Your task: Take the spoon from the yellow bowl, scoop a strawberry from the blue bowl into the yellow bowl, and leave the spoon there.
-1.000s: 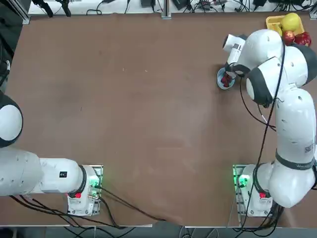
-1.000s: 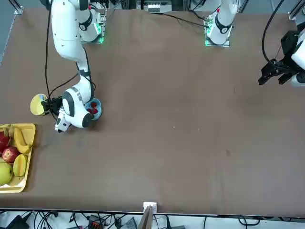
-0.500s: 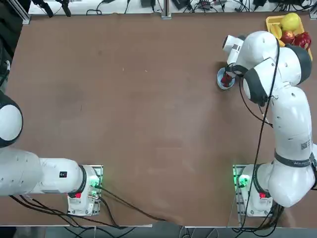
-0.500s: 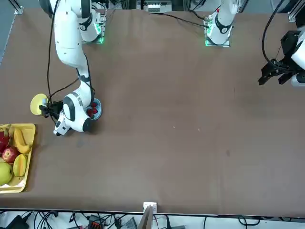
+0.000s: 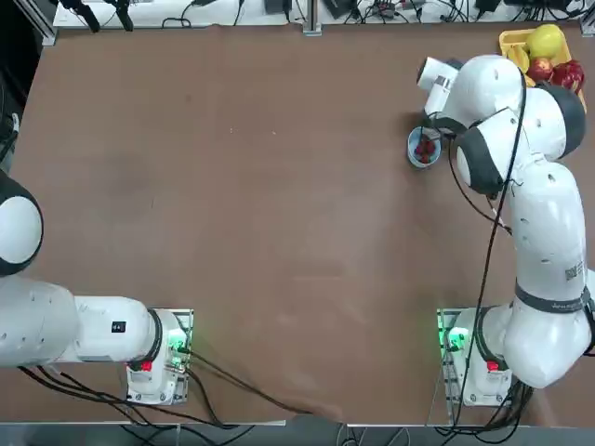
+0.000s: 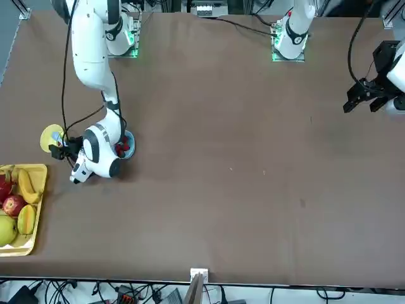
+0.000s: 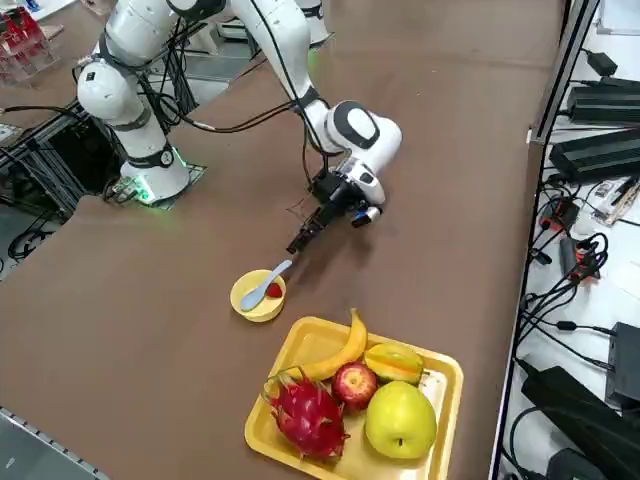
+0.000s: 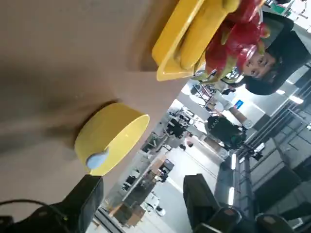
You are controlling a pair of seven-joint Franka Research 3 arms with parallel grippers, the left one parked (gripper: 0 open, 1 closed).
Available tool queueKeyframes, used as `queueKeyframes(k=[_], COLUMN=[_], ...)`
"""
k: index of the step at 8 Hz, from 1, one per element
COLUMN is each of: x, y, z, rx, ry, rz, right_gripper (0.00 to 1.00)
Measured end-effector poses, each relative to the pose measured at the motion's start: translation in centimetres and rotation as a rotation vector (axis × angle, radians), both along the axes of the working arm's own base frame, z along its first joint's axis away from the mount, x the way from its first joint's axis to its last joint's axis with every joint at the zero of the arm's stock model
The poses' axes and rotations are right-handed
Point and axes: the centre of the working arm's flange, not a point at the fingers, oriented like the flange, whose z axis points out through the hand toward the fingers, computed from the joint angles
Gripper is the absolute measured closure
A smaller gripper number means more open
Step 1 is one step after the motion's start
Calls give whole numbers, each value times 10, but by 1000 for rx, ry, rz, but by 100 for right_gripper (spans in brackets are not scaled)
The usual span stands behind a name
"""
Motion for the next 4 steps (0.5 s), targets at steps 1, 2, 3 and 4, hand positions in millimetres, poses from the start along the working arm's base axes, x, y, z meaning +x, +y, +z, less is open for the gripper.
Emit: queueKeyframes(k=[1,2,3,4], x=[9,19,26,29], y=[9,17,24,27], z=[18,43,74,107], rx=[47,106,175,247], ry=[-43,-76,-105,-134], rz=[-21,-35,-49,-69], right_gripper=[0,0,0,0])
